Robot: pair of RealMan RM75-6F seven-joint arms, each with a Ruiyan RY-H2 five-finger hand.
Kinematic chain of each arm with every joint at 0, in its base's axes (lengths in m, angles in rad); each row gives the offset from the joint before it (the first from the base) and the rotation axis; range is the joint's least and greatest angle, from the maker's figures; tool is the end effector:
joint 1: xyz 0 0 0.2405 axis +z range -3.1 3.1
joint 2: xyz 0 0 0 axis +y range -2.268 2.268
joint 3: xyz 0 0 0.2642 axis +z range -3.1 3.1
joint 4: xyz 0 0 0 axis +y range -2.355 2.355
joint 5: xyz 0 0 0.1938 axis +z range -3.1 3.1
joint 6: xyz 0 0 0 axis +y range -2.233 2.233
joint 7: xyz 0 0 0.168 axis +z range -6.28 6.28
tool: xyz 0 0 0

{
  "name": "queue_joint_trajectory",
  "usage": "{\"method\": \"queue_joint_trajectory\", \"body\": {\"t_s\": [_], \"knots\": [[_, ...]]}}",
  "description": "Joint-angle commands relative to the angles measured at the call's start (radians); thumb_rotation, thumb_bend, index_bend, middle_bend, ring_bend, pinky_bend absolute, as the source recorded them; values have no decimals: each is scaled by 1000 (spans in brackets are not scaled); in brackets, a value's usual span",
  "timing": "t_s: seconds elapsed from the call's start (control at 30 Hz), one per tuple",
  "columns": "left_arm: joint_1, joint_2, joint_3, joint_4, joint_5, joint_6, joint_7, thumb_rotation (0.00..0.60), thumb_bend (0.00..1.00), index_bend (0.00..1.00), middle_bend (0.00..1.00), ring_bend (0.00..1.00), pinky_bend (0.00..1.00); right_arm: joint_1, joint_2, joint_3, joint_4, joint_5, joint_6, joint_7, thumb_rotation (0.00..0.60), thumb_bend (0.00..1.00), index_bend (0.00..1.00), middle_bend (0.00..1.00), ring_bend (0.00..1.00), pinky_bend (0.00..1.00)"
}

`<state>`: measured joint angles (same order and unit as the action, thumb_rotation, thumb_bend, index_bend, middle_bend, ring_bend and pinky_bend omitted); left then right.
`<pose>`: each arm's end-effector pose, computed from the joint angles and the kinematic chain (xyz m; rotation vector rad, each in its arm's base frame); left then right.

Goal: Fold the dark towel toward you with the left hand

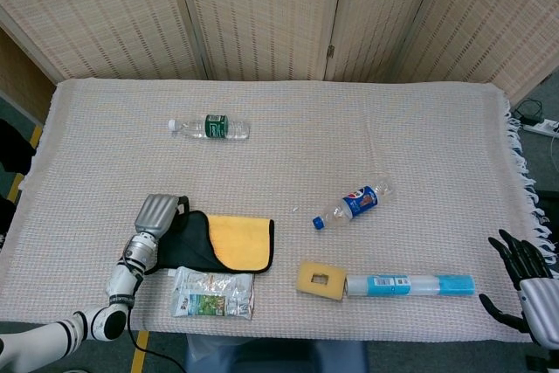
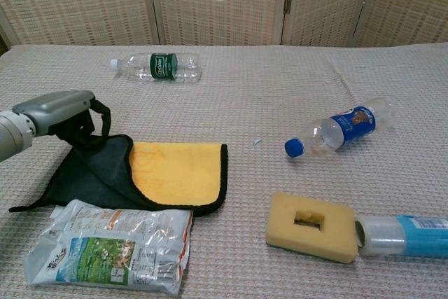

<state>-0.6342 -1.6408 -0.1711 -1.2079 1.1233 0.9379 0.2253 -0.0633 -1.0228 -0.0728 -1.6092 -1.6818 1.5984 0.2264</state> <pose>-0.2302 0.3723 -0.0173 -1.7073 -1.0395 -0.8005 -0.3167 -0.1330 0.1940 1.4078 -1.0558 0.9753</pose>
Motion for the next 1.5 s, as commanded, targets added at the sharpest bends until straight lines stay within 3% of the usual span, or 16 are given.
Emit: {"method": "queue_joint_trajectory", "body": {"t_s": [0.03, 0.1, 0.23, 0.4, 0.9, 1.2, 1.5], "knots": [[7, 2, 6, -1, -2, 3, -1, 600, 485, 606, 1000, 1000, 1000, 0, -1, -1, 1, -1, 0, -1, 600, 347, 0, 0, 0, 0], [9, 2, 7, 0, 2, 5, -9, 600, 486, 576, 1000, 1000, 1000, 1, -2, -2, 1, -2, -3, -2, 600, 347, 0, 0, 0, 0], [8, 3, 6, -4, 14, 7, -28, 600, 485, 411, 1000, 1000, 1000, 0, -2, -1, -1, -2, -1, -4, 600, 348, 0, 0, 0, 0], [-3, 9, 0, -20, 14, -3, -24, 600, 485, 381, 1000, 1000, 1000, 1, -3, 0, 1, 0, -3, 0, 600, 348, 0, 0, 0, 0], [-50, 14, -17, -26, -93, -100, 26, 600, 485, 429, 1000, 1000, 1000, 0, -3, 4, 4, 6, 1, 2, 600, 347, 0, 0, 0, 0], [-47, 14, -6, -36, -78, -76, 23, 600, 485, 602, 1000, 1000, 1000, -1, -3, 4, 5, 4, 3, 4, 600, 347, 0, 0, 0, 0], [-25, 35, 4, -76, -39, -14, 12, 600, 486, 649, 1000, 1000, 1000, -6, -3, 1, 5, -5, 13, 3, 600, 347, 0, 0, 0, 0]]}}
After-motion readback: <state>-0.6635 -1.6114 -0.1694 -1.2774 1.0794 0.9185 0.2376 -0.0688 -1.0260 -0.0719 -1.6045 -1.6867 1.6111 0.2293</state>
